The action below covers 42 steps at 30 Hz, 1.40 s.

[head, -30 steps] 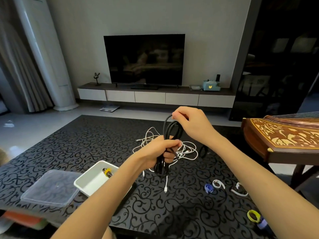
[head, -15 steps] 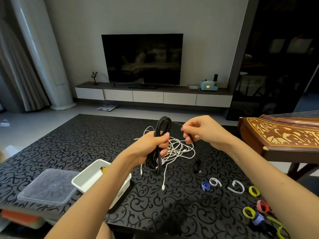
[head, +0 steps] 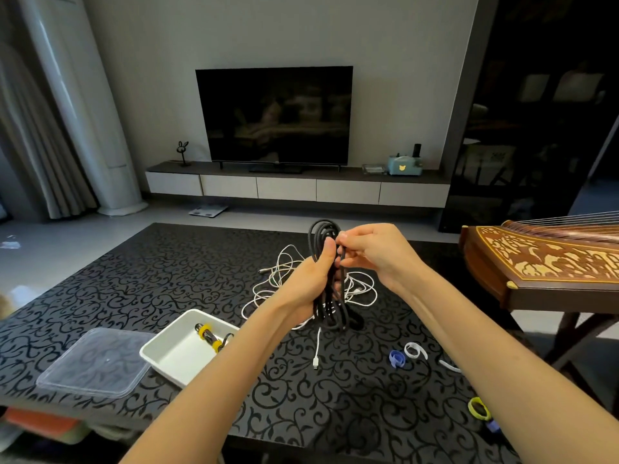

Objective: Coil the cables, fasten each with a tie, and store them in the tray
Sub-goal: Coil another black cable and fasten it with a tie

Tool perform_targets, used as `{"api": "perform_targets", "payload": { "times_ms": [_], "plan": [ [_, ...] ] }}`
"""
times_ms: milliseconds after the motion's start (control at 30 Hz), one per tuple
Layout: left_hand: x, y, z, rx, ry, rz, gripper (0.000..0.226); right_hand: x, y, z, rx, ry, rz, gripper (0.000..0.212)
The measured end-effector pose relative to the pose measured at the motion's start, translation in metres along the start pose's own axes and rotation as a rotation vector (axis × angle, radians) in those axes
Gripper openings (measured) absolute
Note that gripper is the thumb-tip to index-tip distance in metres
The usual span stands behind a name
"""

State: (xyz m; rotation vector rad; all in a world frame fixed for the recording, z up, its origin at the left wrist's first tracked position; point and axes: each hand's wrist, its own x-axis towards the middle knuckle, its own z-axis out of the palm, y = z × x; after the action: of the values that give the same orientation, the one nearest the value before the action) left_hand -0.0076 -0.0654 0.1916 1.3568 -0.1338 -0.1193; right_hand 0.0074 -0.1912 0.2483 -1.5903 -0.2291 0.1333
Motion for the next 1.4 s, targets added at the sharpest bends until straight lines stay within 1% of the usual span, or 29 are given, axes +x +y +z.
{"api": "perform_targets", "payload": {
  "times_ms": [67,133,267,333,400,467,533,600,700,733,767,800,867,967,1033,1100,1200,1267,1333,1400],
  "plan": [
    [0.001,-0.001,0.003,0.014,0.011,0.023,0.048,-0.001,0.001,0.002,-0.008,0.004,-0.004,0.016],
    [0.003,-0.002,0.004,-0.03,0.003,0.04,0.049,-0.003,0.002,0.004,-0.027,0.011,-0.008,0.017],
    [0.002,-0.001,0.004,-0.167,-0.09,0.005,0.043,-0.008,-0.003,0.001,-0.096,-0.006,-0.007,0.015],
    [0.001,0.0,0.005,-0.234,-0.115,-0.025,0.042,-0.01,-0.007,-0.001,-0.155,-0.03,-0.054,0.01],
    [0.0,-0.001,0.007,-0.282,-0.119,-0.015,0.038,-0.011,-0.007,-0.003,-0.226,-0.03,-0.131,0.005],
    [-0.002,-0.001,0.007,-0.325,-0.109,0.039,0.031,-0.014,-0.003,-0.008,-0.26,-0.002,-0.181,0.01],
    [-0.003,0.0,0.004,-0.373,-0.099,0.089,0.027,-0.021,0.008,-0.016,-0.258,0.013,-0.18,0.017],
    [-0.005,0.001,0.0,-0.436,-0.103,0.097,0.034,-0.033,0.02,-0.023,-0.282,-0.036,-0.149,0.024],
    [-0.009,0.001,-0.004,-0.51,-0.121,0.102,0.031,-0.051,0.037,-0.026,-0.435,-0.166,-0.129,0.035],
    [-0.01,0.001,-0.004,-0.524,-0.128,0.103,0.029,-0.055,0.04,-0.025,-0.471,-0.202,-0.13,0.035],
    [-0.012,0.001,-0.003,-0.533,-0.134,0.102,0.028,-0.058,0.042,-0.024,-0.478,-0.226,-0.126,0.031],
    [-0.014,0.001,-0.002,-0.543,-0.142,0.097,0.027,-0.06,0.042,-0.023,-0.454,-0.245,-0.108,0.022],
    [-0.017,0.002,0.0,-0.574,-0.16,0.075,0.026,-0.062,0.042,-0.024,-0.319,-0.305,-0.005,0.008],
    [-0.02,0.001,0.003,-0.594,-0.205,0.056,0.023,-0.062,0.041,-0.024,-0.095,-0.378,0.201,0.005],
    [-0.02,0.001,0.005,-0.575,-0.241,0.053,0.026,-0.06,0.043,-0.021,-0.014,-0.353,0.266,0.018],
    [-0.019,0.0,0.006,-0.538,-0.26,0.052,0.029,-0.061,0.046,-0.019,0.043,-0.309,0.307,0.025],
    [-0.018,0.0,0.01,-0.45,-0.225,0.074,0.033,-0.063,0.048,-0.017,0.054,-0.218,0.291,0.023],
    [-0.018,-0.002,0.013,-0.398,-0.163,0.107,0.036,-0.067,0.051,-0.018,-0.033,-0.114,0.212,0.017],
    [-0.017,-0.002,0.017,-0.372,-0.105,0.14,0.036,-0.074,0.053,-0.018,-0.179,-0.012,0.08,0.016],
    [-0.017,-0.001,0.02,-0.375,-0.072,0.152,0.037,-0.082,0.057,-0.02,-0.242,0.025,-0.039,0.016]
  ]
}}
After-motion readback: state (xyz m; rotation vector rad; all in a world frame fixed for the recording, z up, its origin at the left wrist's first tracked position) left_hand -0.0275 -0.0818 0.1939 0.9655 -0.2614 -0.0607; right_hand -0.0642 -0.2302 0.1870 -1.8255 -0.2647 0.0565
